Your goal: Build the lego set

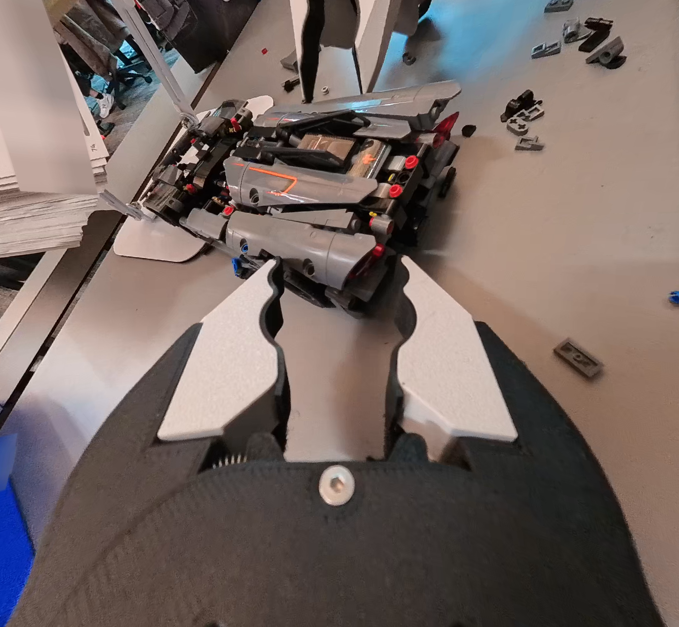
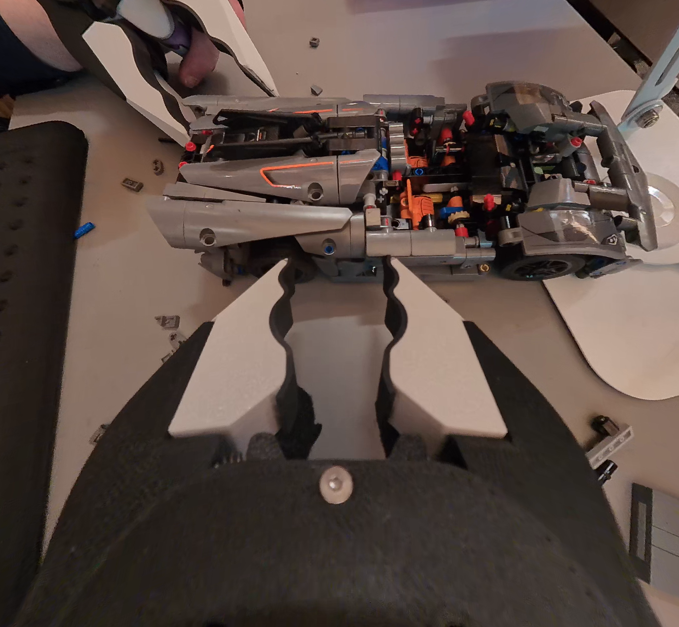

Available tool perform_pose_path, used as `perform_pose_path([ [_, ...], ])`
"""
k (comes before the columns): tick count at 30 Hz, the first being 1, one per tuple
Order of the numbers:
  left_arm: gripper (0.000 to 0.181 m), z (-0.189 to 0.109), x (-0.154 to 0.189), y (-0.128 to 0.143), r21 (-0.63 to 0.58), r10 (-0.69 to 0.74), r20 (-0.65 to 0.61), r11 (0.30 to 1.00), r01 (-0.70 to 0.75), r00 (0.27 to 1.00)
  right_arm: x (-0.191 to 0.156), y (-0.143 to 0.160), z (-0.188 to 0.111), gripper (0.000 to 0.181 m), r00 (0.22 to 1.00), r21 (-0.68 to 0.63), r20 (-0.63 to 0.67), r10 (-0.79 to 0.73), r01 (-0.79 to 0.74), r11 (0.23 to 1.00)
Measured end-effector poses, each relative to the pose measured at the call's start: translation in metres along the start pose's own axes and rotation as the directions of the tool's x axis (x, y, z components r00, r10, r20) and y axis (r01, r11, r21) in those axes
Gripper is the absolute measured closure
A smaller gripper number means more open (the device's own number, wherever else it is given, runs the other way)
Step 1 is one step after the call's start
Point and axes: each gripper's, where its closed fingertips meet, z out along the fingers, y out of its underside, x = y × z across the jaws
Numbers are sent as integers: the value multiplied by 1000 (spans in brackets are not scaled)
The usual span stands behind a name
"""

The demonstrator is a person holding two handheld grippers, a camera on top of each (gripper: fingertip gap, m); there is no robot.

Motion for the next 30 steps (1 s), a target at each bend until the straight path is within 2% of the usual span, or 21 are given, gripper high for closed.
perform_pose_path([
  [5, 124, -1, -2, -4, -2, 53, 37, 999, -53, 998, 7, 3, -4, 135, 1000, -17, -26, -6, 6, 1000],
  [10, 113, -4, -9, 6, -26, -48, 11, 998, 49, 999, 5, 9, -5, 134, 1000, -52, -14, 11, -12, 999],
  [13, 107, -1, -9, 20, -79, -94, -13, 993, 93, 995, 0, 14, 0, 132, 1000, -72, 9, 28, -27, 997],
  [20, 117, 14, 7, 29, -173, -114, -101, 980, 96, 988, -7, 24, 14, 126, 997, -124, 40, 66, -61, 990],
  [25, 115, 19, 8, 26, -182, -136, -105, 977, 115, 985, -13, 24, 20, 126, 997, -134, 59, 51, -43, 990],
  [30, 116, 20, 14, 21, -179, -134, -115, 977, 112, 984, -11, 21, 12, 129, 996, -120, 67, 58, -49, 992],
])
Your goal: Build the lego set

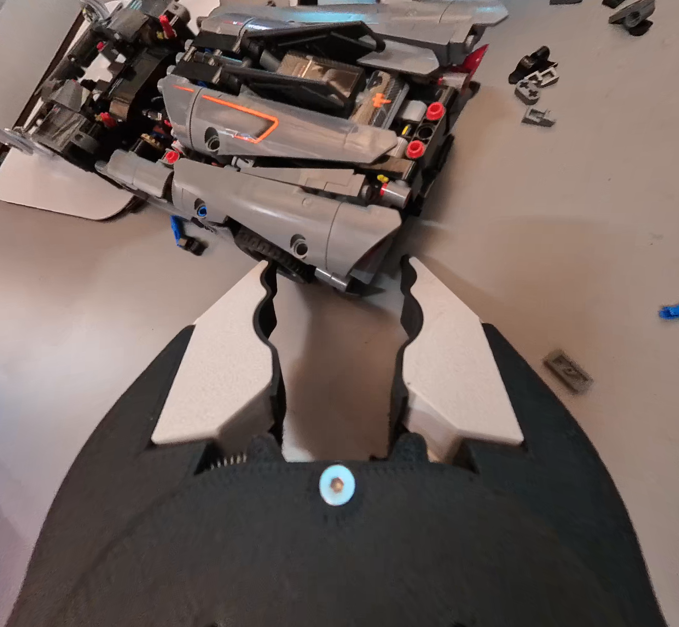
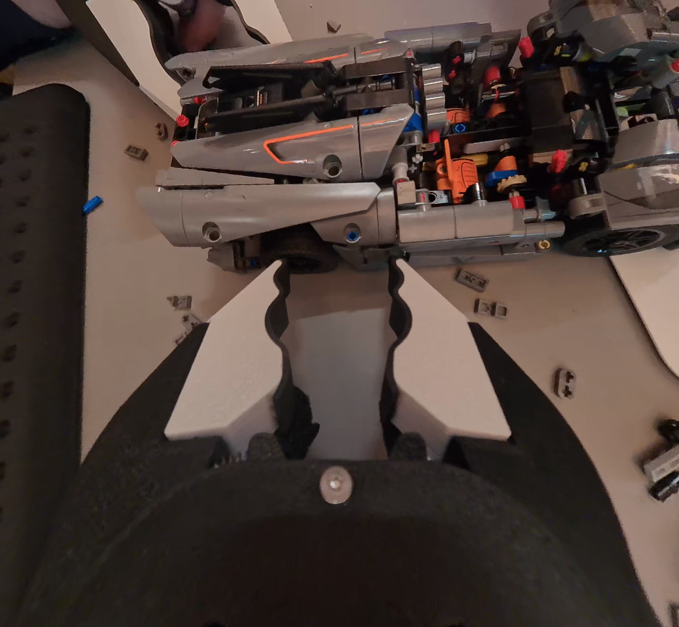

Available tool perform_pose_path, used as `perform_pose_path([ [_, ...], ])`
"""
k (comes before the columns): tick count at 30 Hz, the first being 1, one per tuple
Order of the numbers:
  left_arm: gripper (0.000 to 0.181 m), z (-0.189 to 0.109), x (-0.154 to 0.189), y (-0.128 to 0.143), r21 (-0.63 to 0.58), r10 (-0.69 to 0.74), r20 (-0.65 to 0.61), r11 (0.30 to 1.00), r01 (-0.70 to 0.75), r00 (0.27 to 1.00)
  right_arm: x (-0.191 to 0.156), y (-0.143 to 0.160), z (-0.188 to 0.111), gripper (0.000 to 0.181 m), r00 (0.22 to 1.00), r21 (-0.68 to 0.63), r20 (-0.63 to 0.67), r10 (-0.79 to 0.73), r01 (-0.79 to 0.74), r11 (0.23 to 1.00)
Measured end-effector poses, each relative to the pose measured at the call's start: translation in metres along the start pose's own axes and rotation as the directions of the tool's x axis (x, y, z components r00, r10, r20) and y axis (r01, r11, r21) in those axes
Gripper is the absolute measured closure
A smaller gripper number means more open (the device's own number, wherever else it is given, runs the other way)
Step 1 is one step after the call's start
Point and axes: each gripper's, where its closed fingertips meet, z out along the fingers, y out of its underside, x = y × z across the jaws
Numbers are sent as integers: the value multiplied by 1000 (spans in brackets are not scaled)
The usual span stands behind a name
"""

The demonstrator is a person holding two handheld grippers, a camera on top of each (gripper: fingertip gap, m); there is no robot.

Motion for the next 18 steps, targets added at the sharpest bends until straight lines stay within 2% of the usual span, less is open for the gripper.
perform_pose_path([
  [7, 118, 6, 19, -13, 1, 10, -49, 1000, -10, 999, 1, 16, -14, 136, 999, -74, 17, -36, 38, 997],
  [10, 127, 10, 29, -22, 9, 59, -54, 998, -58, 997, 2, 27, -20, 138, 999, -111, 30, -36, 39, 993],
  [13, 125, 13, 36, -27, 6, 70, -72, 998, -70, 995, 1, 33, -26, 143, 998, -122, 48, -44, 49, 991],
  [14, 122, 14, 40, -29, 14, 67, -96, 998, -65, 993, 2, 36, -27, 141, 998, -135, 43, -50, 55, 989],
  [16, 130, 13, 44, -34, 41, 89, -100, 996, -86, 991, 1, 42, -30, 138, 998, -159, 49, -50, 58, 986],
  [18, 129, 13, 48, -35, 50, 114, -111, 993, -109, 987, 1, 45, -33, 137, 997, -167, 52, -52, 60, 984],
])
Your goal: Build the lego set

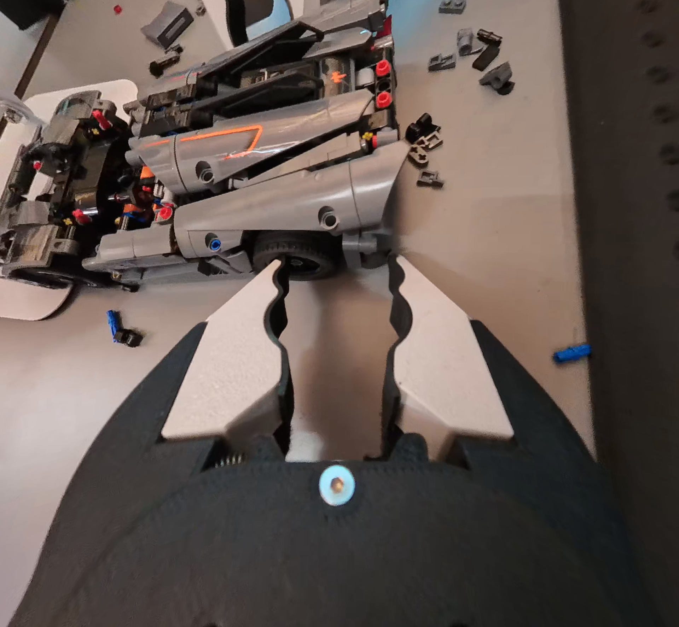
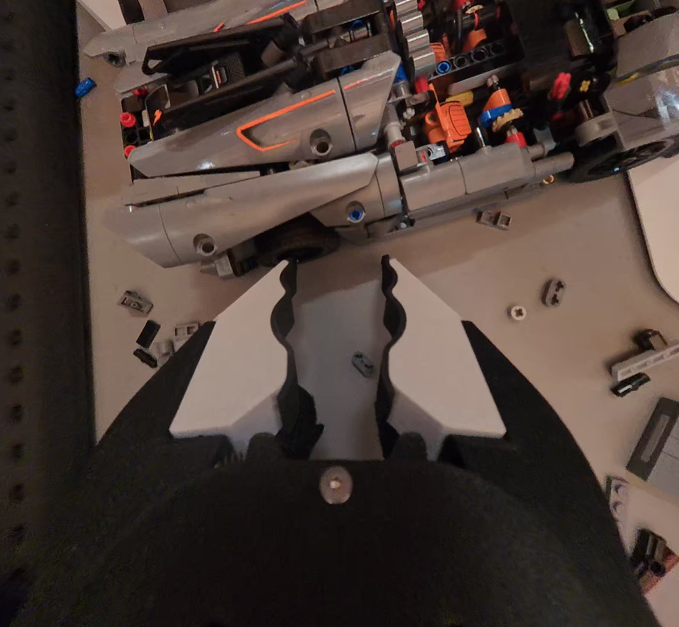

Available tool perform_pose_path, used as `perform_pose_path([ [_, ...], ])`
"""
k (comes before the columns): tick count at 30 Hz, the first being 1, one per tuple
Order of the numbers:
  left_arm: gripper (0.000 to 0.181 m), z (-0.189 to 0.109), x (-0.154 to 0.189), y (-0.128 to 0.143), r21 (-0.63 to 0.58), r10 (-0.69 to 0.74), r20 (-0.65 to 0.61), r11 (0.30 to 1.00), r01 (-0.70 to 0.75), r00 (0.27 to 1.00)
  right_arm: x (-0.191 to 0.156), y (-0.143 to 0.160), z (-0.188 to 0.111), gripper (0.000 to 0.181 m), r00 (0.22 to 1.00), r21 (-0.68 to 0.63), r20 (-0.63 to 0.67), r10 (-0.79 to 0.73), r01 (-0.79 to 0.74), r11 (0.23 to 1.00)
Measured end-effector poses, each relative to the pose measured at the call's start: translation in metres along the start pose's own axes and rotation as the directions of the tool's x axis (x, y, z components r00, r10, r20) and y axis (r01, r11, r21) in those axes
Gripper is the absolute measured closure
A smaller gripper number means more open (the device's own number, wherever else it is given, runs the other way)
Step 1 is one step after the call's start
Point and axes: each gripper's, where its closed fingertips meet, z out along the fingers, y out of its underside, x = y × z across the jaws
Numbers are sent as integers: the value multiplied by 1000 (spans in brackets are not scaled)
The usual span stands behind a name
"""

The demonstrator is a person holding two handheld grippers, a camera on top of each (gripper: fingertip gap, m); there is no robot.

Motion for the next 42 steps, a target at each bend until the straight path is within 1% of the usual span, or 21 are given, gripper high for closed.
perform_pose_path([
  [3, 128, -3, 0, 1, 4, -22, -33, 1000, 22, 999, 1, 6, -9, 132, 1000, -12, -19, -11, 10, 1000],
  [5, 125, -8, -4, -2, 33, -43, -42, 998, 45, 998, 3, 4, -18, 133, 999, 23, -35, -13, 14, 1000],
  [8, 116, -20, -13, -10, 105, -71, -34, 992, 74, 997, 7, -7, -33, 134, 997, 103, -76, -20, 28, 994],
  [10, 113, -28, -22, -17, 160, -92, -11, 983, 93, 996, 1, -15, -39, 134, 997, 158, -60, -44, 53, 986],
  [12, 106, -31, -22, -24, 208, -105, -25, 972, 108, 994, -7, -18, -39, 132, 997, 170, -38, -71, 77, 982],
  [16, 85, -20, -23, -27, 208, -103, -7, 973, 102, 995, -22, -22, -36, 123, 993, 189, 11, -120, 116, 975],
  [19, 72, -14, -23, -31, 211, -112, -10, 971, 112, 994, -32, -29, -39, 110, 990, 233, 44, -136, 122, 965],
  [21, 67, -11, -23, -33, 214, -114, -12, 970, 114, 993, -36, -36, -41, 93, 989, 276, 70, -131, 107, 955],
  [22, 63, -8, -23, -32, 208, -118, -13, 971, 118, 993, -37, -38, -40, 82, 989, 287, 82, -126, 98, 953],
  [23, 58, -5, -23, -31, 196, -120, -9, 973, 120, 993, -38, -40, -39, 75, 989, 291, 85, -123, 93, 952],
  [26, 57, 2, -24, -29, 182, -117, -2, 976, 115, 993, -37, -40, -30, 67, 989, 281, 66, -136, 112, 953],
  [28, 61, 4, -27, -31, 186, -121, 5, 975, 118, 993, -39, -39, -21, 67, 987, 265, 75, -144, 120, 957],
  [30, 66, 4, -29, -31, 189, -120, 6, 975, 116, 993, -38, -36, -13, 69, 985, 237, 57, -162, 145, 961],
  [35, 70, 5, -28, -32, 192, -109, -14, 975, 109, 994, -37, -38, -13, 72, 983, 247, 40, -179, 164, 955],
  [38, 72, 4, -28, -31, 190, -99, -20, 977, 101, 995, -40, -39, -13, 78, 979, 243, 35, -199, 185, 952],
  [42, 76, 3, -26, -31, 196, -78, -41, 977, 84, 996, -42, -40, -12, 77, 979, 237, 40, -198, 183, 954],
])
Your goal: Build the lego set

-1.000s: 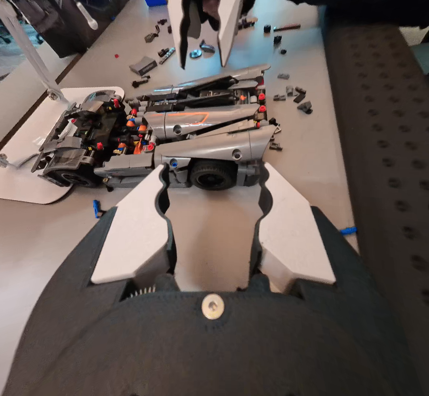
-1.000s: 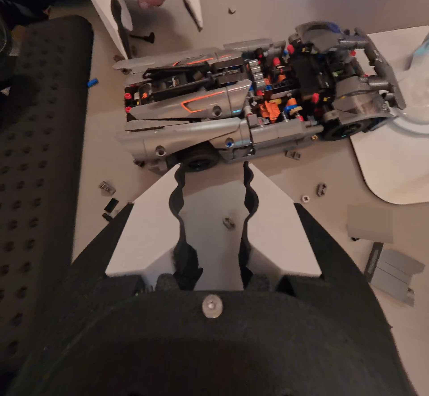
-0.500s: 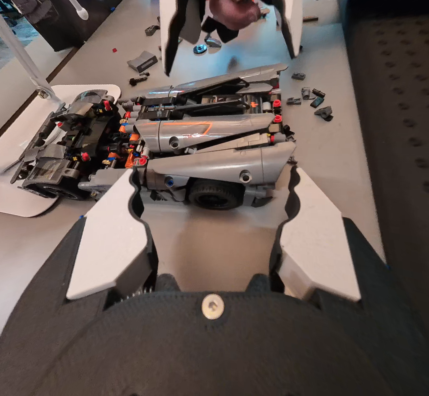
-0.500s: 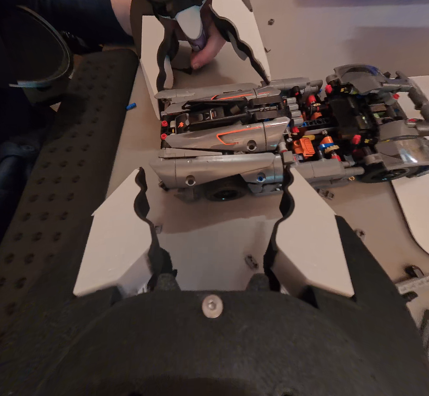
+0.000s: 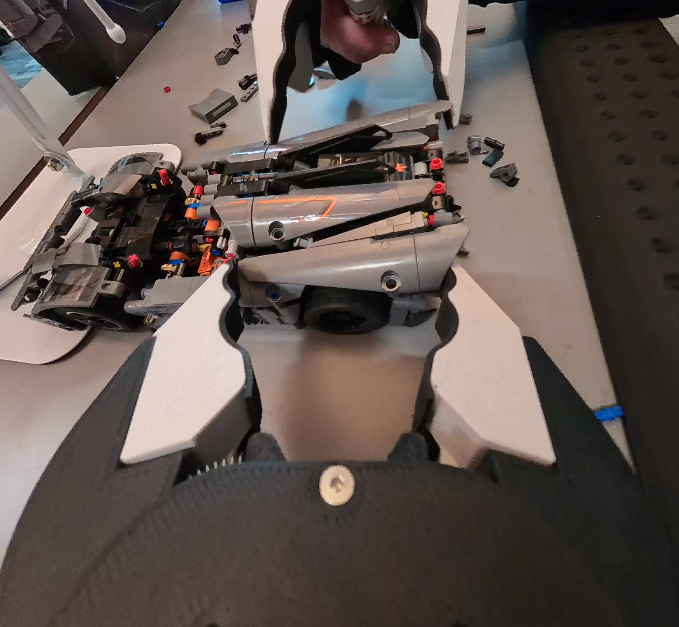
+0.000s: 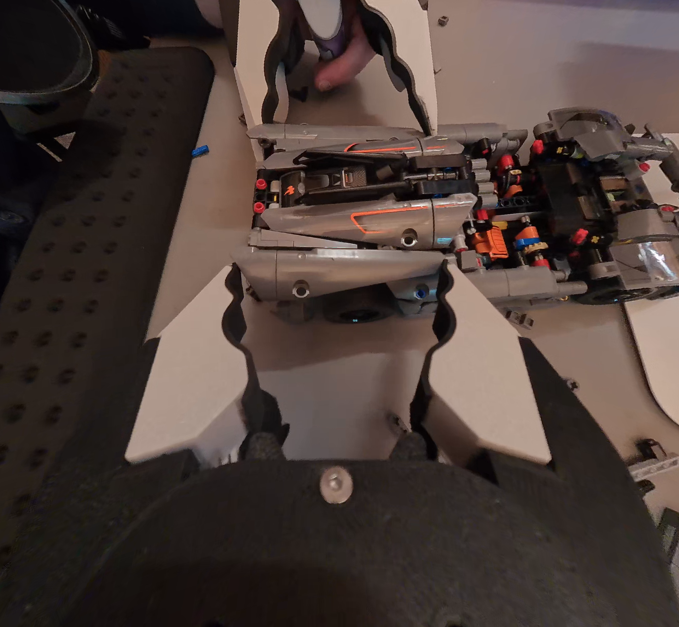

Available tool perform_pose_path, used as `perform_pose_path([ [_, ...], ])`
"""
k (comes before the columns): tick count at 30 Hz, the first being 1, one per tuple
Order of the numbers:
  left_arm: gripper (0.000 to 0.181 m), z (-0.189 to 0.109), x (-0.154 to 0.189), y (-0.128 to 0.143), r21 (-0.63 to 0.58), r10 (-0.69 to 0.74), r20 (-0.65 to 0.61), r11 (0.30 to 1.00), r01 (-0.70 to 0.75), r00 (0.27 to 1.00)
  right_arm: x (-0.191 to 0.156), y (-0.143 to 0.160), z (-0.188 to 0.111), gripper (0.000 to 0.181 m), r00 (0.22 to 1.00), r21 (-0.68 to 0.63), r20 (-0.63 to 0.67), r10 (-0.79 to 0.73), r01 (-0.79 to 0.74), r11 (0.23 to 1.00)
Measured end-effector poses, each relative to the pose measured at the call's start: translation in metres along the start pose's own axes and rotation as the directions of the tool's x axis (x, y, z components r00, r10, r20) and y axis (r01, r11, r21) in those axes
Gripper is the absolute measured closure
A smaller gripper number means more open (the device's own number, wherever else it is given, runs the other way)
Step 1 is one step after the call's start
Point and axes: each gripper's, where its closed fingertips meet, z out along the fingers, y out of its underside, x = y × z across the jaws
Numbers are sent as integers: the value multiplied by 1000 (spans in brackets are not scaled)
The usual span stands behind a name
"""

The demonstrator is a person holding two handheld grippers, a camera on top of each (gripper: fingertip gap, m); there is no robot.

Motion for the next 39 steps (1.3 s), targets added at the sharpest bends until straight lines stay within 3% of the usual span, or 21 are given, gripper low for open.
perform_pose_path([
  [39, 77, -2, 2, 1, -5, 41, -21, 999, -41, 999, 0, 5, -3, 83, 1000, -40, -14, -17, 16, 999],
])
